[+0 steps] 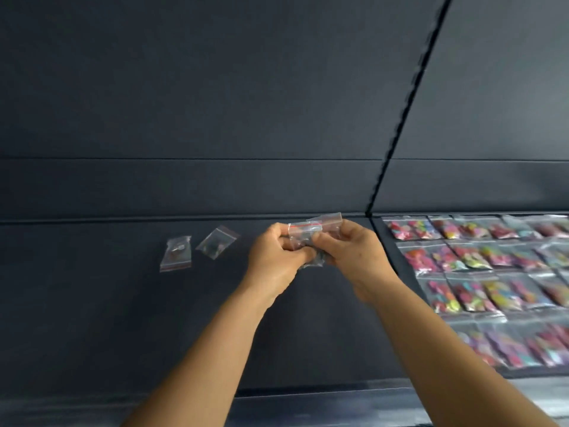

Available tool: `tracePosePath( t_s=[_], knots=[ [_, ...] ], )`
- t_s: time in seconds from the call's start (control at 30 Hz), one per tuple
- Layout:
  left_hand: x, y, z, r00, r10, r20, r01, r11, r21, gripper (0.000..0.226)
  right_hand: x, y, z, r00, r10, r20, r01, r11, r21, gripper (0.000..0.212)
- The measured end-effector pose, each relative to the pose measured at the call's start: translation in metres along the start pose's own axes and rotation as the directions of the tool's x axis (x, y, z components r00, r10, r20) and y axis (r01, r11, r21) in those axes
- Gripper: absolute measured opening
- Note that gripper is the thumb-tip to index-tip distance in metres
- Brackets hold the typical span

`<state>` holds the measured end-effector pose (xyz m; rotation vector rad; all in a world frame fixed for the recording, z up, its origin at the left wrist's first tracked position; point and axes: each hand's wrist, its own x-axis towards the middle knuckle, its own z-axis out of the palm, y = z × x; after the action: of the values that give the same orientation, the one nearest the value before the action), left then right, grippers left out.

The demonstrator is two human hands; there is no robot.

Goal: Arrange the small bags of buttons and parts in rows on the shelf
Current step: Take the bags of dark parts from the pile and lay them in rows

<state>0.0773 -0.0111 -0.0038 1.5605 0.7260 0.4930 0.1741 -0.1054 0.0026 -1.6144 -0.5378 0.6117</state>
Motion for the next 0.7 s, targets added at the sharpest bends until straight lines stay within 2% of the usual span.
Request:
tracePosePath(
  t_s=[0.13, 0.23, 0.43, 0.57, 0.7],
  knots=[
    [-0.011, 0.016, 0.068, 0.989, 0.031, 0.148, -0.038, 0.998, 0.045, 0.027, -0.015, 0.003, -0.074, 0.983, -0.007, -0.184, 0.010, 1.000, 0.015, 0.012],
    [-0.023, 0.025, 0.122, 0.979, 0.014, 0.205, -0.031, 0.996, 0.081, 0.020, -0.031, 0.005, -0.136, 0.955, -0.009, -0.295, 0.024, 0.999, 0.047, 0.016],
    [-0.058, 0.052, 0.233, 0.939, 0.065, 0.338, -0.089, 0.994, 0.055, 0.011, -0.068, 0.013, -0.257, 0.909, -0.017, -0.416, 0.060, 0.994, 0.090, 0.018],
    [-0.079, 0.065, 0.305, 0.921, 0.149, 0.359, -0.184, 0.981, 0.066, 0.008, -0.096, 0.018, -0.329, 0.873, -0.032, -0.486, 0.088, 0.992, 0.093, 0.019],
    [-0.101, 0.075, 0.369, 0.919, 0.192, 0.343, -0.226, 0.972, 0.062, 0.015, -0.124, 0.021, -0.388, 0.850, -0.043, -0.524, 0.090, 0.994, 0.063, 0.023]
  ],
)
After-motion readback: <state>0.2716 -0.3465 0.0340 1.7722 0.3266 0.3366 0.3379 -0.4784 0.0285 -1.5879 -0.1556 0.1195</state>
